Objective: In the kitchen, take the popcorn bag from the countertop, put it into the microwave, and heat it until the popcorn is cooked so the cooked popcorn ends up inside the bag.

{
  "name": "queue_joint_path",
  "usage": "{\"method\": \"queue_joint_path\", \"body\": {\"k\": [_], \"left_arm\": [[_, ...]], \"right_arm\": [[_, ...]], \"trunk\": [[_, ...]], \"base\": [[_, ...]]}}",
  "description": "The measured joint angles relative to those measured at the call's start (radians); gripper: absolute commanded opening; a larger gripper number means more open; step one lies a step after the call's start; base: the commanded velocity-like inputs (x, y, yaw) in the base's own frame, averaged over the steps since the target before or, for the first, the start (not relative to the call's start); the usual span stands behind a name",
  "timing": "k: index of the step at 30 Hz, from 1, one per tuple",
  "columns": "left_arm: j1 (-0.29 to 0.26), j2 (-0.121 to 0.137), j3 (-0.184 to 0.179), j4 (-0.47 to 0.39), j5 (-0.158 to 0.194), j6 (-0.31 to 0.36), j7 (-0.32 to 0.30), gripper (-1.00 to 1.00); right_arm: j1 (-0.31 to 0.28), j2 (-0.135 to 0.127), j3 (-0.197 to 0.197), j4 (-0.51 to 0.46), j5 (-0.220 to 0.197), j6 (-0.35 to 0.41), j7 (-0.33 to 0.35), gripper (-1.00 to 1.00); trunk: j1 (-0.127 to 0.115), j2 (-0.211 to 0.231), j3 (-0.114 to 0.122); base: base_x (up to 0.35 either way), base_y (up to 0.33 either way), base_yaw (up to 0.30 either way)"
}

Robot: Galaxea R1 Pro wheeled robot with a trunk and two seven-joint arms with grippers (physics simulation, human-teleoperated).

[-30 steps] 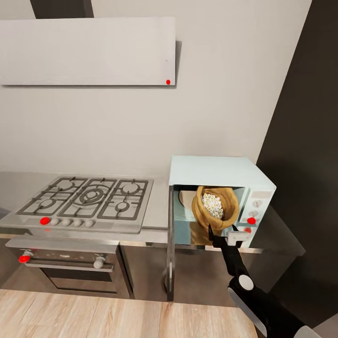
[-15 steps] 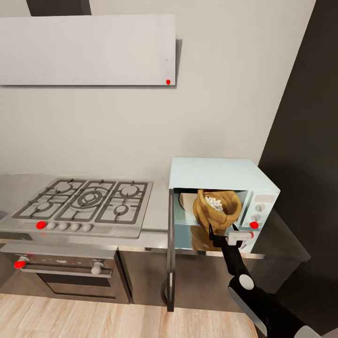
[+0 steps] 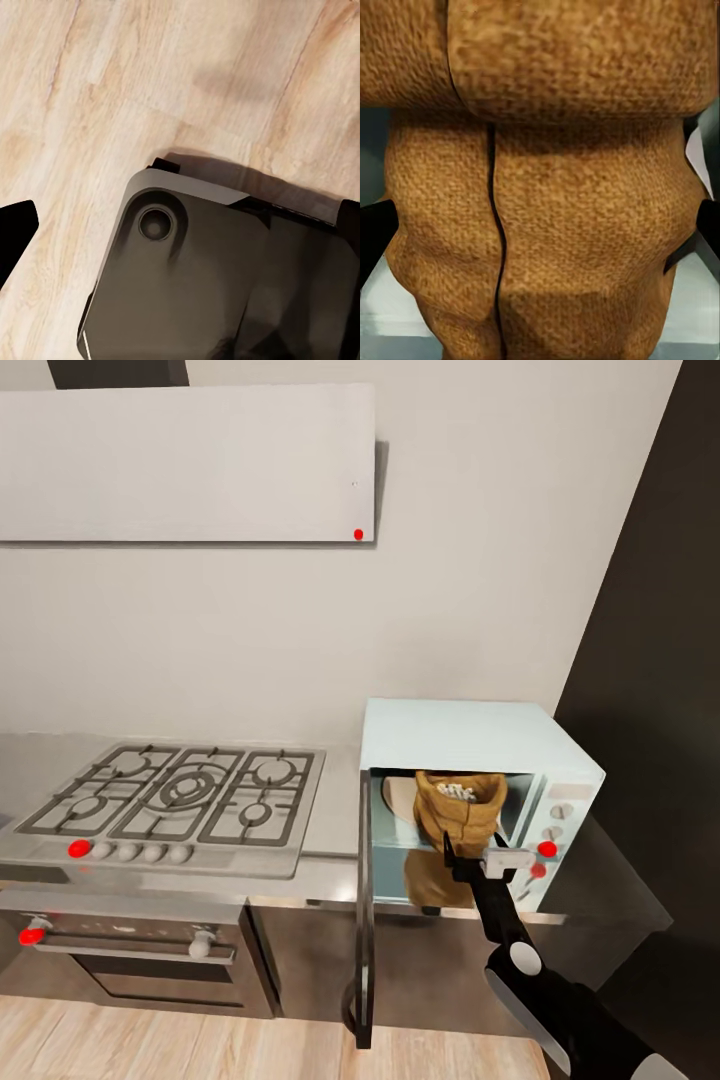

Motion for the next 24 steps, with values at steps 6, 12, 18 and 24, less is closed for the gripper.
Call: {"method": "queue_joint_path", "body": {"k": [6, 12, 18, 24], "left_arm": [[0.0, 0.0, 0.0, 0.0, 0.0, 0.0, 0.0, 1.0], [0.0, 0.0, 0.0, 0.0, 0.0, 0.0, 0.0, 1.0], [0.0, 0.0, 0.0, 0.0, 0.0, 0.0, 0.0, 1.0], [0.0, 0.0, 0.0, 0.0, 0.0, 0.0, 0.0, 1.0]], "right_arm": [[0.0, -0.001, -0.002, -0.012, 0.0, 0.003, 0.001, 1.0], [-0.007, 0.002, -0.004, -0.013, 0.002, 0.02, 0.0, 1.0], [-0.017, 0.008, -0.003, -0.016, 0.003, 0.039, 0.001, 1.0], [-0.039, 0.012, -0.003, -0.014, 0.004, 0.082, 0.002, 1.0]], "trunk": [[0.0, 0.0, 0.0], [0.0, 0.0, 0.0], [0.0, 0.0, 0.0], [0.0, 0.0, 0.0]], "base": [[0.054, 0.0, 0.0], [0.006, 0.0, 0.0], [0.0, 0.0, 0.0], [0.0, 0.0, 0.0]]}}
